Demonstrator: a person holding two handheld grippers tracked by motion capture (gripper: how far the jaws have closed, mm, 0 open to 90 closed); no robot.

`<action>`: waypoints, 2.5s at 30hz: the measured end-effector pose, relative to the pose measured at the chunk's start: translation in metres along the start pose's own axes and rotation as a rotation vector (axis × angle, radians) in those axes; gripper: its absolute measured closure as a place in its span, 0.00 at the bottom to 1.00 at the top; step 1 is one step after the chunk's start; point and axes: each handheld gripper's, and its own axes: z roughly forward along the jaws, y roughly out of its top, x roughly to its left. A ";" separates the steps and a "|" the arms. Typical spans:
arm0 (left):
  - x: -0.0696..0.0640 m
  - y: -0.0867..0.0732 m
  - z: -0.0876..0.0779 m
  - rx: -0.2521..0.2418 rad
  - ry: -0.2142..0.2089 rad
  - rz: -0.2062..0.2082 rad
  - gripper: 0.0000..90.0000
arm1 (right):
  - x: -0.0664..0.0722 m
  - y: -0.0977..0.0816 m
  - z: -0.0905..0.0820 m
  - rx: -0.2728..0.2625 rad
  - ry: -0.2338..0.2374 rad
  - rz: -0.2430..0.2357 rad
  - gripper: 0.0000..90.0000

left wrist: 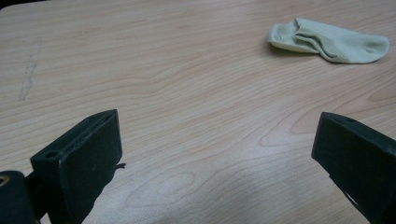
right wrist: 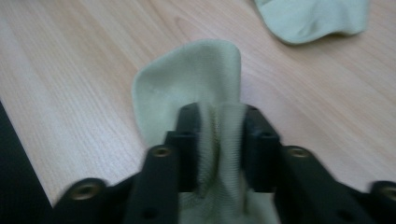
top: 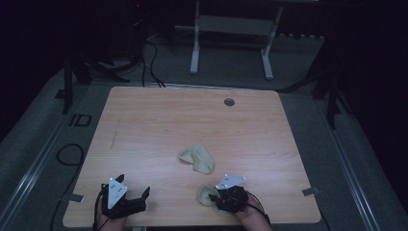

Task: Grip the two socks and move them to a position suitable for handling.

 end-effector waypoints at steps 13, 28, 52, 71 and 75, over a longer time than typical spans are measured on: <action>-0.033 0.019 -0.008 0.006 -0.124 -0.039 0.02 | 0.013 0.002 0.009 0.012 -0.094 0.025 0.23; -0.091 0.040 0.016 0.015 -0.500 0.117 0.49 | 0.024 0.004 -0.034 -0.121 -0.026 0.087 0.62; -0.131 0.038 0.067 0.285 -0.506 0.304 0.99 | 0.025 -0.006 -0.022 0.011 -0.045 0.057 0.92; -0.131 0.038 0.069 0.273 -0.524 0.328 0.99 | -0.033 -0.040 -0.074 -0.049 -0.138 0.207 0.91; -0.133 0.039 0.071 0.271 -0.528 0.331 0.99 | -0.041 -0.045 -0.077 -0.054 -0.137 0.233 0.90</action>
